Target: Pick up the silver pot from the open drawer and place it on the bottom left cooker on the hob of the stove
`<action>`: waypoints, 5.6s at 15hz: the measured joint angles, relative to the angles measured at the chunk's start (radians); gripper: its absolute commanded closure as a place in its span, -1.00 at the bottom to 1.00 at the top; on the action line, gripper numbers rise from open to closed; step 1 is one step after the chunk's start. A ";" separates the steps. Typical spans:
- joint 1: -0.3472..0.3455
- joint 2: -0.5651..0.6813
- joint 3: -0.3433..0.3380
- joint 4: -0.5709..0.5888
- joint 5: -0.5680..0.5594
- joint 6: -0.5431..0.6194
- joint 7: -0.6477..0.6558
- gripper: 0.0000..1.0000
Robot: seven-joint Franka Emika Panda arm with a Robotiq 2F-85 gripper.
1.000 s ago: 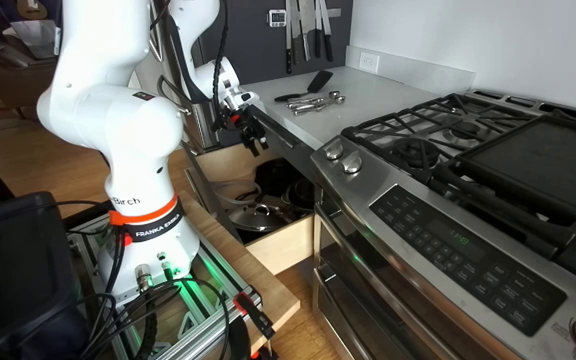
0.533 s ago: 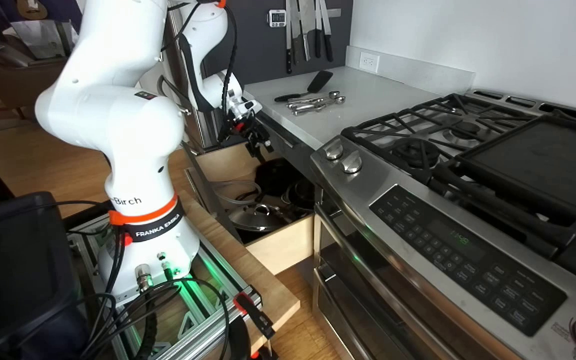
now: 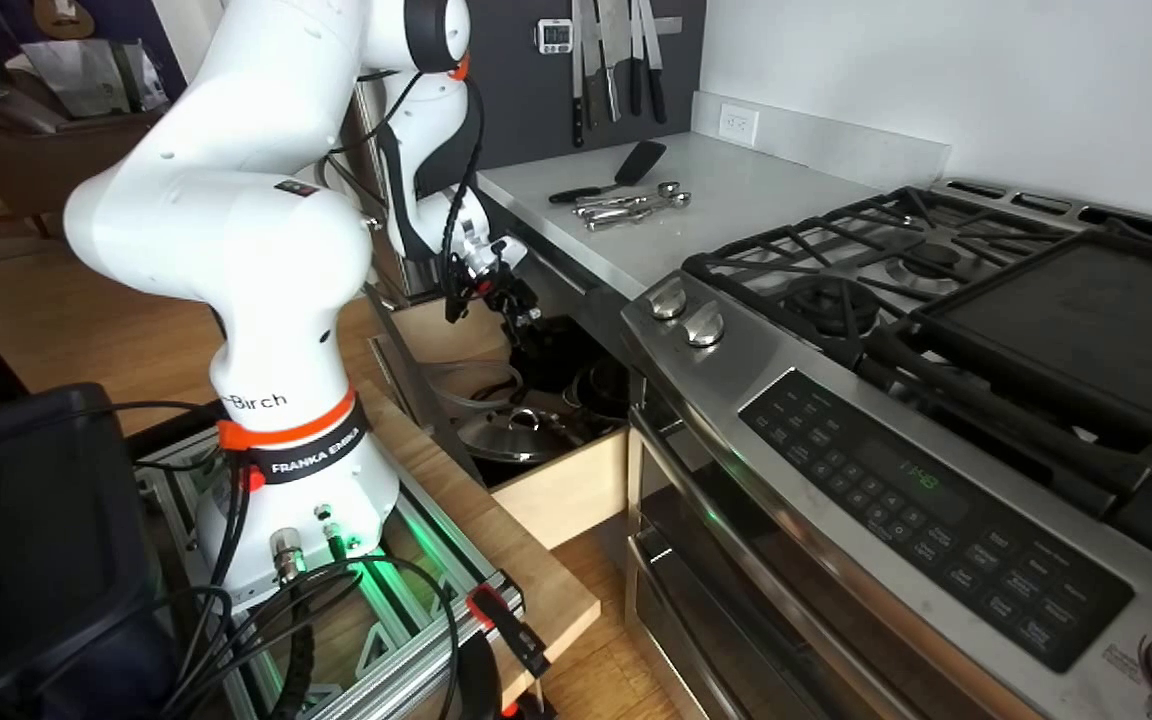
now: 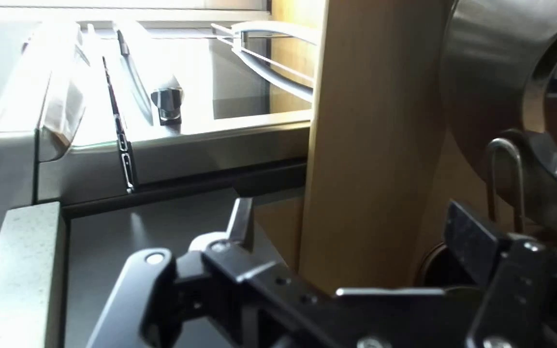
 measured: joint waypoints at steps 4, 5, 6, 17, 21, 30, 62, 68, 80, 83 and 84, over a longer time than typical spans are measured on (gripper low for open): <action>0.035 0.061 -0.012 0.044 -0.054 -0.078 0.050 -1.00; 0.044 0.070 -0.020 0.047 -0.076 -0.094 0.051 -1.00; 0.049 0.076 -0.026 0.048 -0.087 -0.097 0.052 -1.00; 0.045 0.147 -0.027 0.101 -0.143 -0.051 0.059 -1.00; 0.032 0.210 -0.028 0.131 -0.167 0.012 0.084 -1.00; -0.015 0.307 -0.045 0.187 -0.221 0.147 0.122 -1.00; -0.064 0.444 -0.078 0.304 -0.250 0.185 0.079 0.94; -0.047 0.445 -0.074 0.307 -0.250 0.161 0.023 0.95; 0.094 0.421 -0.046 0.308 -0.250 -0.088 0.010 0.95; 0.109 0.420 -0.044 0.308 -0.250 -0.094 0.010 0.95; 0.113 0.419 -0.044 0.308 -0.250 -0.094 0.010 0.95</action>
